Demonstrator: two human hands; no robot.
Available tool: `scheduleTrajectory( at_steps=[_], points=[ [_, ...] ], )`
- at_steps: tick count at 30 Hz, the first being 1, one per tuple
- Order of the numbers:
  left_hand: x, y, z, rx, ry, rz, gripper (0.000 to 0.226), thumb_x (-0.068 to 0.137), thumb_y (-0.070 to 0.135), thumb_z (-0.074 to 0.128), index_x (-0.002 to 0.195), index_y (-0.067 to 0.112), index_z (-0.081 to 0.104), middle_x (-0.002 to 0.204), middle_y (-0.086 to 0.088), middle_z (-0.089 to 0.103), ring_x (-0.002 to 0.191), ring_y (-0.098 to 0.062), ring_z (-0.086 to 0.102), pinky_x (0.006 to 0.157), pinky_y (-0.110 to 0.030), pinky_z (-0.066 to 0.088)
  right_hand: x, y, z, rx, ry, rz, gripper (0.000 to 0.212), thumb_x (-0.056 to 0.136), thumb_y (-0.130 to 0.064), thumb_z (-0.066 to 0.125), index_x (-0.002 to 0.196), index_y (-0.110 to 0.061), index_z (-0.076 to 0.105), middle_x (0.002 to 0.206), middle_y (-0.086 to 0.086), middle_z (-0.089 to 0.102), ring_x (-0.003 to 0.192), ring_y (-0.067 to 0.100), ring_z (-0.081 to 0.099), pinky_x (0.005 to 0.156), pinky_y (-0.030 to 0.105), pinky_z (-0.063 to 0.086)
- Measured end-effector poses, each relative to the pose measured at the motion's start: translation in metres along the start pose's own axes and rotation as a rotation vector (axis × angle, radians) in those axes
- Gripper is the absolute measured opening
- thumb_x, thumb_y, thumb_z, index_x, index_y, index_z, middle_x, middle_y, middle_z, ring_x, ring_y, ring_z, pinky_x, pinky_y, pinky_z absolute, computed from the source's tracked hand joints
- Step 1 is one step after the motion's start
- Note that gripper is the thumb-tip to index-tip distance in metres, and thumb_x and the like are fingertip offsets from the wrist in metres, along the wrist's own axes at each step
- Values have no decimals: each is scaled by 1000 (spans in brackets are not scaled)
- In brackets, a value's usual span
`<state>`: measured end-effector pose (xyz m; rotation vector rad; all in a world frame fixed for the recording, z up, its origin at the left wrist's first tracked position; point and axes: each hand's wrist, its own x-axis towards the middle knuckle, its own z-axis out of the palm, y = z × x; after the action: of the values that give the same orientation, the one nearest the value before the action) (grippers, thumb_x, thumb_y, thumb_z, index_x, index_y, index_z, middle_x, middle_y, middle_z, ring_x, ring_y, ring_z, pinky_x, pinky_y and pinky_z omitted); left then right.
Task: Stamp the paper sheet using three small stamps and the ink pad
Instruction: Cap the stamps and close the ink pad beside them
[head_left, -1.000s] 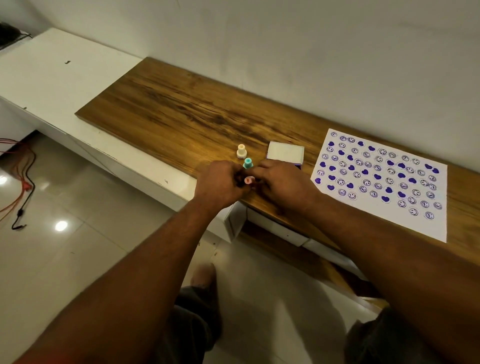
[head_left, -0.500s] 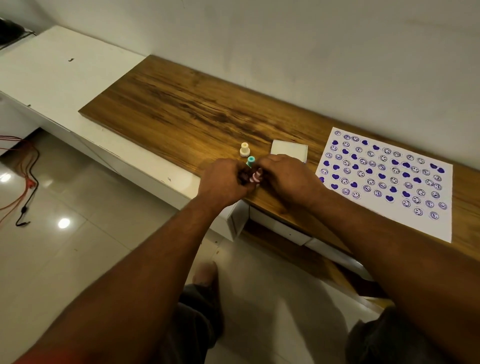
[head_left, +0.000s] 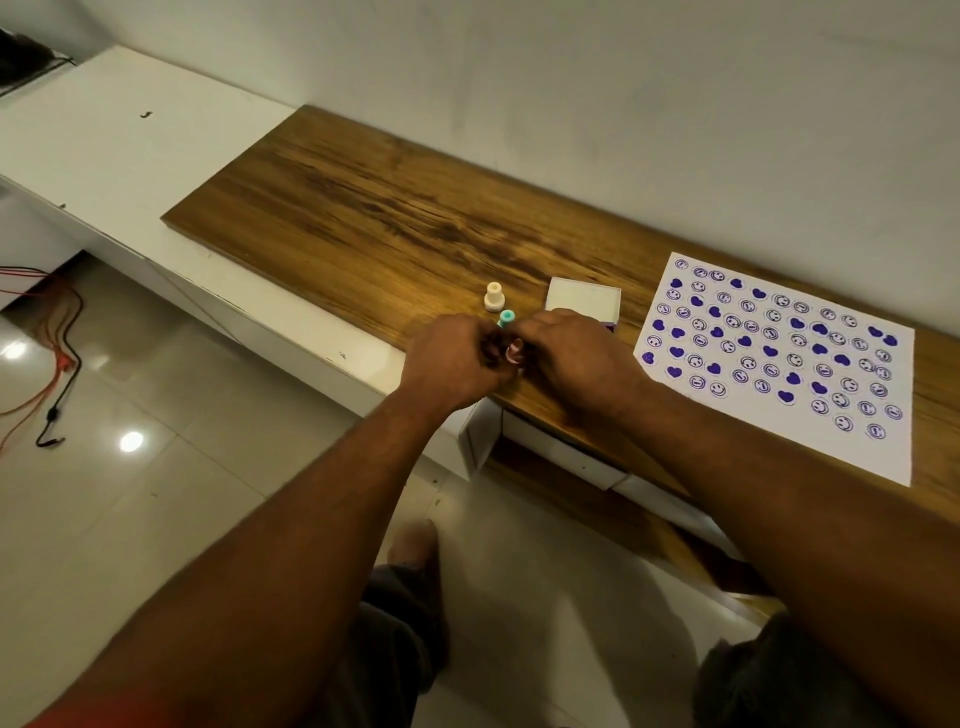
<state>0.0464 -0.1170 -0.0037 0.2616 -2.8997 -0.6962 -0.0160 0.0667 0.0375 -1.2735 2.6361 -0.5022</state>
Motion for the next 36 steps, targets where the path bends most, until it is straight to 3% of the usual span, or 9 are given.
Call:
scheduleTrajectory(
  at_steps=[8,13,16,21,26,28,30,33,36],
  points=[
    [-1,3,-2,6,-11,-15,44,80,59,79,111,28,77,92,12,75,72,1,55,63,-14,31,0,-1,2,47,-5,-10,35,103,-28,55,138,-25,59,134,2,65,125,21,59,108,38,46],
    [-5,4,-5,-21,-3,-34,42,80,60,79,109,29,77,81,20,66,67,6,54,60,-16,38,-4,14,-18,42,147,-56,40,98,-41,62,138,-35,61,109,-3,76,96,18,70,75,24,45],
    [-6,3,-7,-24,18,-47,44,81,61,78,112,30,77,83,22,65,69,8,53,63,-16,39,-3,33,-32,52,289,61,40,96,-45,64,135,-35,62,102,-7,76,91,15,69,69,25,46],
    [-8,2,-11,-55,12,-71,51,79,64,78,117,30,75,87,22,64,79,2,61,74,-26,54,-2,69,-44,50,295,260,37,96,-42,66,131,-27,66,111,-4,74,105,20,65,85,37,54],
    [-17,7,-22,72,98,-107,62,70,87,66,102,34,72,82,19,62,74,-1,59,61,-24,48,4,84,-43,-27,209,279,47,101,-42,59,144,-22,57,141,5,61,130,30,53,105,48,46],
    [-22,16,-26,151,218,-28,59,72,89,61,92,33,68,79,17,58,70,-3,54,57,-24,44,7,87,-40,-35,156,278,51,100,-44,59,147,-24,52,147,4,57,134,30,50,106,48,45],
    [-28,30,-23,148,295,134,50,82,77,65,91,28,67,81,12,60,70,-6,53,56,-26,41,11,87,-36,-26,109,286,57,98,-44,63,150,-26,49,149,5,55,135,31,49,107,47,46],
    [-36,63,-2,189,223,352,41,91,65,64,102,26,71,90,6,67,74,-9,58,59,-26,37,16,89,-31,8,66,320,64,93,-39,71,151,-27,47,147,6,58,133,31,52,105,44,46],
    [-46,86,23,351,28,355,56,94,68,55,129,25,65,107,2,72,85,-15,65,62,-30,35,20,93,-27,-2,71,356,60,92,-34,74,147,-31,51,142,7,61,128,32,56,101,41,47]
  ],
)
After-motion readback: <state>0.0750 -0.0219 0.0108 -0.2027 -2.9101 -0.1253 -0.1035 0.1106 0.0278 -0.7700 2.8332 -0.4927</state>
